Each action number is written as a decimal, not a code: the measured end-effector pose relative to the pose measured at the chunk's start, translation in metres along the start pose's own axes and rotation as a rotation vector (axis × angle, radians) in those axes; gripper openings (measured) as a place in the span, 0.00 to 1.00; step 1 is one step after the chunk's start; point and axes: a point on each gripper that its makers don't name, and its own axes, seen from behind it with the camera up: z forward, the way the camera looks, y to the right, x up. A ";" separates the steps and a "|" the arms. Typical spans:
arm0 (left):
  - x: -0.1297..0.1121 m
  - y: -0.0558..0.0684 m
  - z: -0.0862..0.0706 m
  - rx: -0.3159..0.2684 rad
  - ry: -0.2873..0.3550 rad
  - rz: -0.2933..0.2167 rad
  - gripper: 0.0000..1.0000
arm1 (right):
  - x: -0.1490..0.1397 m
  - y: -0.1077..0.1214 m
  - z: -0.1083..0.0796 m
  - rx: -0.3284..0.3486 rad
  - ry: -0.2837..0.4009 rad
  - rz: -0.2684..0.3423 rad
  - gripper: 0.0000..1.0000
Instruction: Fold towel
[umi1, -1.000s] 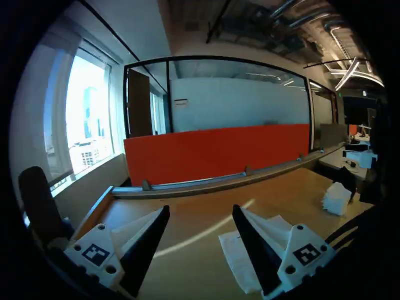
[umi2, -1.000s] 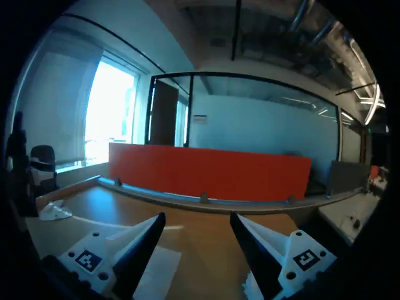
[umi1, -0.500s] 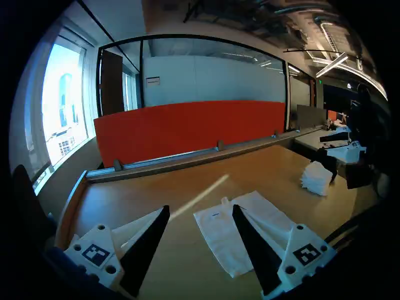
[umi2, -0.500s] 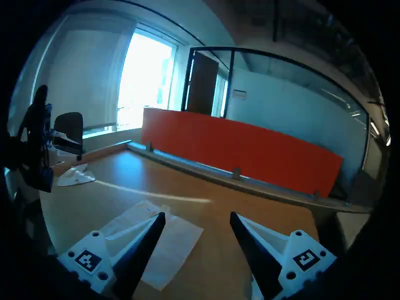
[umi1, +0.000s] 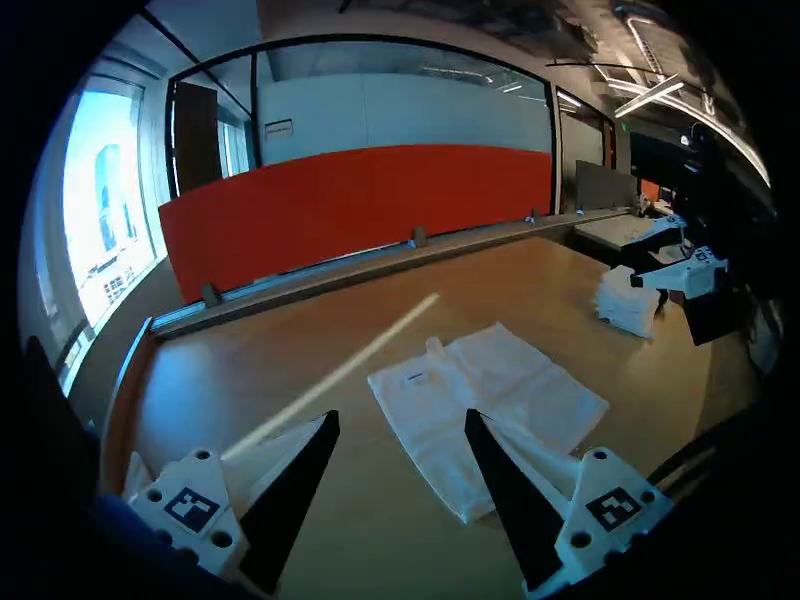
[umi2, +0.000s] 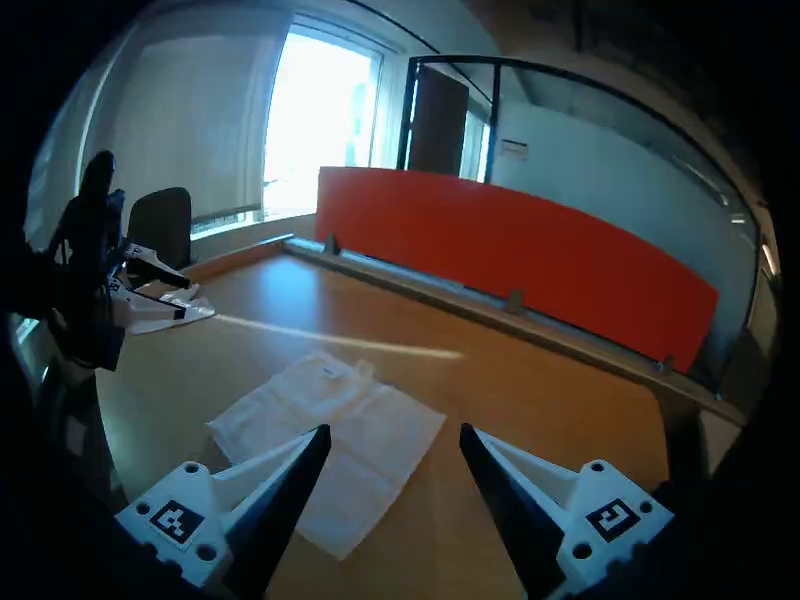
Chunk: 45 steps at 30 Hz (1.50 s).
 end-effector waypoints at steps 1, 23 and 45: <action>-0.004 0.001 0.002 -0.003 -0.008 0.002 0.93 | -0.004 -0.001 0.002 0.001 -0.007 -0.001 1.00; -0.094 0.041 0.038 -0.094 -0.172 0.020 0.93 | -0.093 -0.030 0.037 0.063 -0.156 -0.034 1.00; -0.158 0.075 0.065 -0.192 -0.319 0.038 0.93 | -0.175 -0.050 0.055 0.123 -0.304 -0.013 1.00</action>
